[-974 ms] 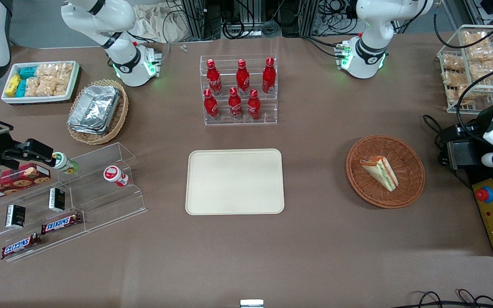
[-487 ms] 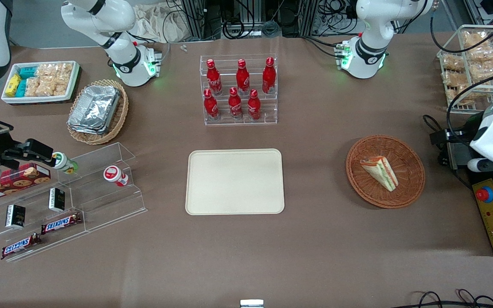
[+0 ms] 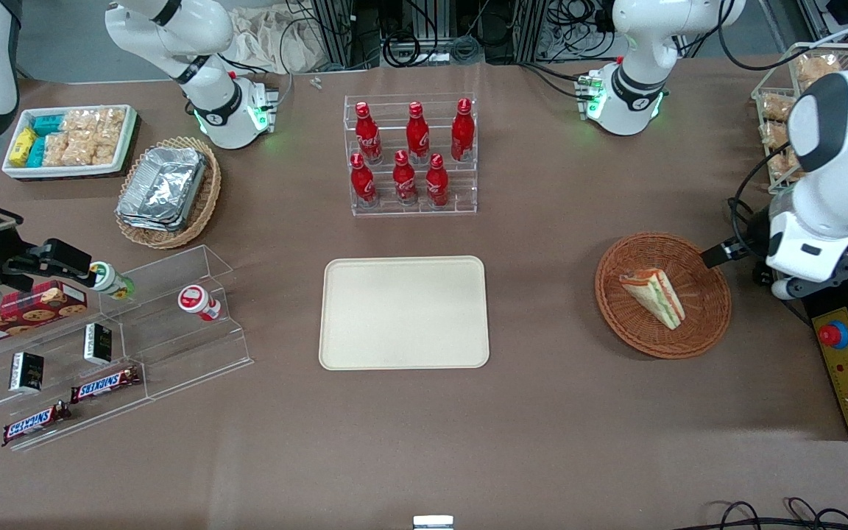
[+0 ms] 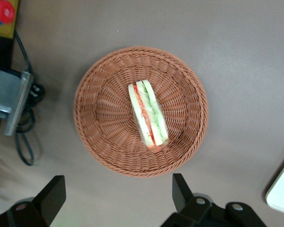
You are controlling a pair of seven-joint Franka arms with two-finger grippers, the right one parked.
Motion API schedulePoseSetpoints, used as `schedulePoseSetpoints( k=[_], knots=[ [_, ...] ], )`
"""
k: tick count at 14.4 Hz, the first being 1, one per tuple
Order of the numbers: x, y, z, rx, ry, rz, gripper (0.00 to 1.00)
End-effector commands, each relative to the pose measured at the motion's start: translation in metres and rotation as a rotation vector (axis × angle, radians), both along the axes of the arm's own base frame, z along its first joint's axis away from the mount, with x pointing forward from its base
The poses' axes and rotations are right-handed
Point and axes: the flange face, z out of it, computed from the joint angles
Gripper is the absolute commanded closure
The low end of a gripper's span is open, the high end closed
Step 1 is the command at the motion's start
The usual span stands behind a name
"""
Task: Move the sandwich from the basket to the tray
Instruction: 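Move the left gripper over the sandwich in the wicker basket, then lower the open left gripper around the upright sandwich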
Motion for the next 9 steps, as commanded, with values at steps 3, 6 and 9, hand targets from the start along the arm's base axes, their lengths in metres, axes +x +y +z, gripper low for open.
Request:
schedulePoseSetpoints(
  k=[3,6,9],
  knots=[
    [-0.020,-0.012,-0.067,-0.005,-0.046,0.115,0.00],
    [-0.015,-0.013,-0.103,-0.011,-0.035,0.164,0.00],
    [-0.010,-0.014,-0.133,-0.037,-0.008,0.199,0.00]
  ],
)
